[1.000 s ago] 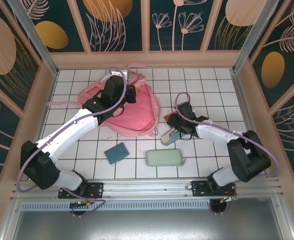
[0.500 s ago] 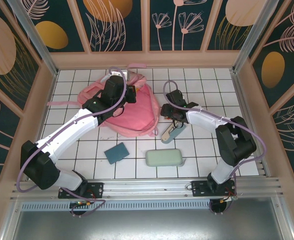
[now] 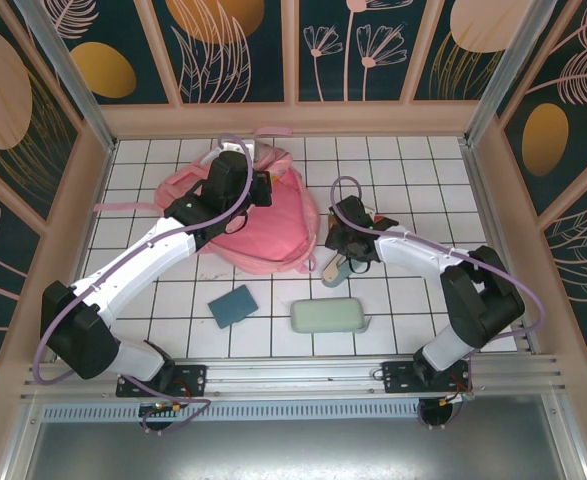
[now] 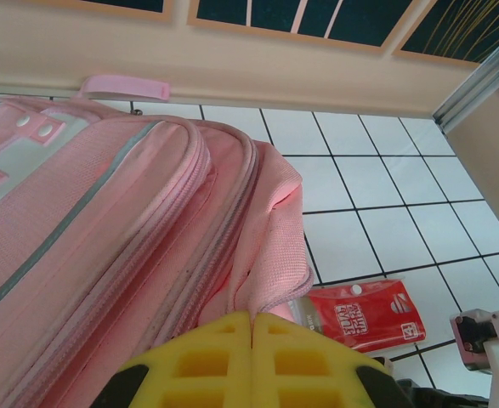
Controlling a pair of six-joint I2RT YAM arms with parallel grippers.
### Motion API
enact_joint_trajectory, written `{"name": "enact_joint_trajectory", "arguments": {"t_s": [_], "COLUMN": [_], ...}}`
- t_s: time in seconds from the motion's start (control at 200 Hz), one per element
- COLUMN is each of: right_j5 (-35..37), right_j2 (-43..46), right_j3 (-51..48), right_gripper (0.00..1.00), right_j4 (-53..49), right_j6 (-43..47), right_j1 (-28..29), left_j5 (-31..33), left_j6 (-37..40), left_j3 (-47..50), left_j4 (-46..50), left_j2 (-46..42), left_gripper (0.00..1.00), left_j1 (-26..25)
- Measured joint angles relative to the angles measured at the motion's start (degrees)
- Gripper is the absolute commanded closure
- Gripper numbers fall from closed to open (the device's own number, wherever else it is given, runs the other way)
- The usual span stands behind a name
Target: Pack the student bag
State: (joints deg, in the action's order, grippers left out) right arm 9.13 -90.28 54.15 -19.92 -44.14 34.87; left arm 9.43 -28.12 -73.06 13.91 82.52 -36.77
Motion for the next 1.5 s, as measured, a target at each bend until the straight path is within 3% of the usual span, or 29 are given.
{"name": "enact_joint_trajectory", "arguments": {"t_s": [0.3, 0.485, 0.621, 0.736, 0.906, 0.986, 1.091, 1.411, 1.501], "right_j5": [-0.17, 0.0, 0.55, 1.46, 2.86, 2.93, 2.84, 2.86, 2.91], "right_j2": [-4.28, -6.43, -6.45, -6.4, -6.4, -6.4, -6.4, -6.64, -6.75], "right_j3": [1.33, 3.45, 3.76, 4.11, 4.24, 4.24, 4.2, 4.2, 4.2], "right_gripper": [0.57, 0.79, 0.84, 0.97, 0.97, 0.88, 0.84, 0.8, 0.86], "right_j4": [0.15, 0.11, -0.7, -1.51, -2.14, -2.19, -2.54, -2.73, -2.82], "right_j6": [0.42, 1.79, 2.89, 4.13, 5.95, 6.38, 6.82, 7.39, 7.63], "right_j1": [0.02, 0.39, 1.18, 1.31, 1.33, 1.33, 1.33, 1.33, 1.29], "left_j5": [0.0, 0.0, 0.0, 0.0, 0.0, 0.0, 0.0, 0.0, 0.0], "left_j6": [0.0, 0.0, 0.0, -0.02, 0.0, 0.0, 0.0, 0.0, 0.0], "left_j3": [0.04, 0.13, 0.33, 0.33, 0.33, 0.33, 0.33, 0.33, 0.33], "left_j4": [-0.02, -0.04, -0.2, -0.24, -0.26, -0.26, -0.26, -0.26, -0.26], "left_j2": [-0.09, -0.11, -0.2, -0.22, -0.31, -0.31, -0.31, -0.31, -0.31], "left_gripper": [1.0, 1.0, 1.0, 1.0, 1.0, 1.0, 1.0, 1.0, 1.0], "left_j1": [0.0, 0.0, 0.0, 0.0, 0.0, 0.0, 0.0, 0.0, 0.0]}}
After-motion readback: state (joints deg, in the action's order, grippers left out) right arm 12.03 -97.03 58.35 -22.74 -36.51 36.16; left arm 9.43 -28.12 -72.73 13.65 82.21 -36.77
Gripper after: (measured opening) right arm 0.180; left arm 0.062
